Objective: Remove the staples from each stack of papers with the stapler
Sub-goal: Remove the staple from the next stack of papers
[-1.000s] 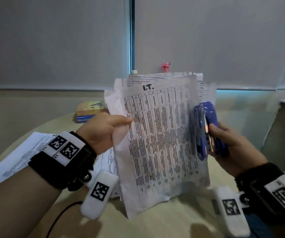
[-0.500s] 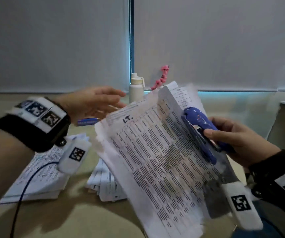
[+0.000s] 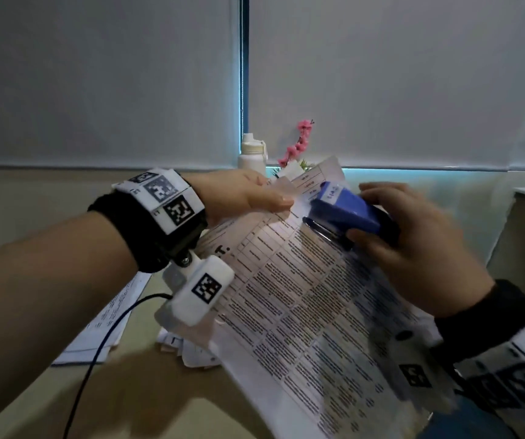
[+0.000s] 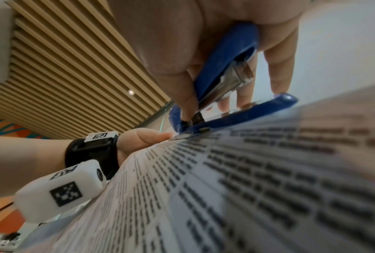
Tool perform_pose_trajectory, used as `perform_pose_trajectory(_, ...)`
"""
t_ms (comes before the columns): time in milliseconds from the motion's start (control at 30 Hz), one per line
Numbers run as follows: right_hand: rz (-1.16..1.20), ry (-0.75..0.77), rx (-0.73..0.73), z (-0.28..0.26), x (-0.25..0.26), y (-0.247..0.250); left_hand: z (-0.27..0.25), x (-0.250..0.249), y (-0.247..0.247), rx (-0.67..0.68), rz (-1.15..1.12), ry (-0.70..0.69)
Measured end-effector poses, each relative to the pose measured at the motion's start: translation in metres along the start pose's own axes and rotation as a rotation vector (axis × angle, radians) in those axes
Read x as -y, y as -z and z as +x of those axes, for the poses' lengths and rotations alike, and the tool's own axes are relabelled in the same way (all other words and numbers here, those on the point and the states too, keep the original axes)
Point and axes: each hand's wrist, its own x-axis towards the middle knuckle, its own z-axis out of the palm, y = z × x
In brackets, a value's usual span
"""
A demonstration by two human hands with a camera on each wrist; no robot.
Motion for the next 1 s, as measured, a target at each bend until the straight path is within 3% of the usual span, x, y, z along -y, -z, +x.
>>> perform_pose_trajectory(500, -0.174, 0.114, -0.108, -0.008, 0.023, -0.011, -0.003, 0.005, -0.013, -0.016, -0.056, -0.149)
perform_pose_trajectory(733, -0.068, 0.067, -0.090, -0.011, 0.017, -0.015, -0.009, 0.005, -0.010, 0.029, -0.009, -0.105)
perform_pose_trajectory(900, -0.124, 0.137, -0.101, -0.010, 0.019, -0.022, -0.008, 0.009, -0.015, 0.027, 0.014, -0.094)
perform_pose_trajectory(1000, 0.020, 0.081, -0.059, -0.010, 0.015, -0.022, -0.006, 0.014, -0.012, 0.037, 0.016, -0.047)
